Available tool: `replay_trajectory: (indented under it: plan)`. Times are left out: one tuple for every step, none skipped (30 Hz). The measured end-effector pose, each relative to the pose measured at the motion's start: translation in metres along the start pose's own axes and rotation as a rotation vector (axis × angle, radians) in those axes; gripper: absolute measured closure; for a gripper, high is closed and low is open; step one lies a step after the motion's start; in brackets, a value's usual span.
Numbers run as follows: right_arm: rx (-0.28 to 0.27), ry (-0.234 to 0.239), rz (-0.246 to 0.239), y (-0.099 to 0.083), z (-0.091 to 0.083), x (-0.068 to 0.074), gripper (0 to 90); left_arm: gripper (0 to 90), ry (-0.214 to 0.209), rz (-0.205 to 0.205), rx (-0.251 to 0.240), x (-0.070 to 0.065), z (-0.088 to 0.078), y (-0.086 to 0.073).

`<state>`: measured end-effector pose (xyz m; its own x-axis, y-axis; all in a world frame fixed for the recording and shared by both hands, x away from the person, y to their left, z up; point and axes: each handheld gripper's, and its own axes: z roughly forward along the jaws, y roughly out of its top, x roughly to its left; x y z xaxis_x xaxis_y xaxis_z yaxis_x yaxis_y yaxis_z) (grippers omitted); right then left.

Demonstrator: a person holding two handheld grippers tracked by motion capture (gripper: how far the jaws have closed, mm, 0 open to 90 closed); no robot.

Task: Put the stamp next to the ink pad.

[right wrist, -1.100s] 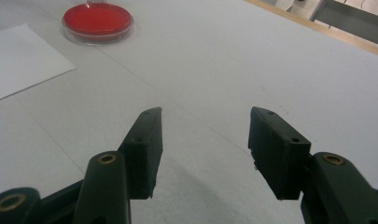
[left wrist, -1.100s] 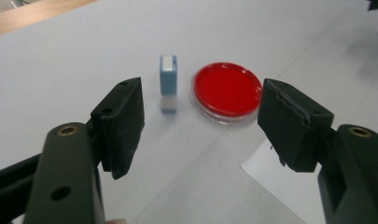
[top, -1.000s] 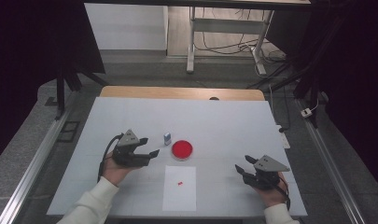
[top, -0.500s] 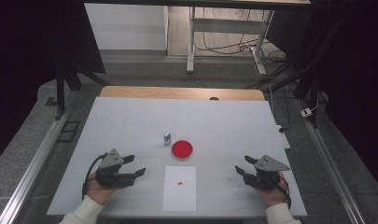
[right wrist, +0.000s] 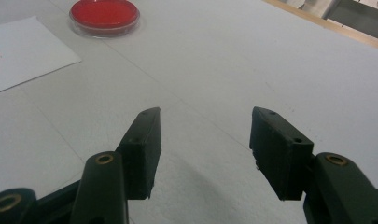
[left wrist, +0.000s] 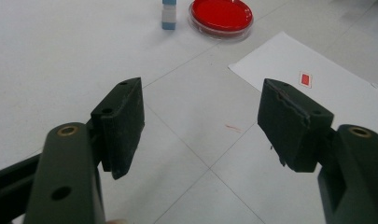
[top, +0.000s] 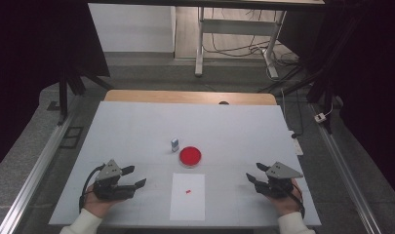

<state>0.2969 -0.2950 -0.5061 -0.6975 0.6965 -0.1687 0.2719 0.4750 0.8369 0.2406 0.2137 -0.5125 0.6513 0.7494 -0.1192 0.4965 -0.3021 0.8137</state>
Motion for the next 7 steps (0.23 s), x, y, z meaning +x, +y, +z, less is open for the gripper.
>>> replay_trajectory:
  plan:
    - [0.000,-0.001,0.000,0.0000,0.0000,0.0000,43.3,31.7,0.000,-0.001,0.000,0.0002,0.0000,0.0000]
    - [0.000,-0.001,0.000,0.0000,-0.0001,0.0001,43.3,31.8,0.001,-0.001,0.000,0.0003,0.0000,-0.0001]
    - [0.002,-0.003,-0.001,0.0001,-0.0004,0.0001,43.3,31.8,0.000,-0.002,0.000,0.0005,0.0000,-0.0001]
    - [0.004,-0.009,-0.002,0.0002,-0.0005,0.0003,43.3,31.7,0.001,-0.002,0.001,0.0005,0.0000,-0.0001]
    - [0.004,-0.007,-0.003,0.0002,-0.0005,0.0003,43.3,31.7,0.002,-0.001,0.001,0.0006,-0.0001,-0.0002]
    - [0.005,-0.007,-0.003,0.0002,-0.0004,0.0005,43.3,31.7,0.002,-0.001,0.001,0.0008,-0.0001,-0.0001]
    - [0.005,-0.007,-0.003,0.0002,-0.0004,0.0006,43.3,31.8,0.003,-0.002,0.001,0.0009,-0.0002,-0.0001]
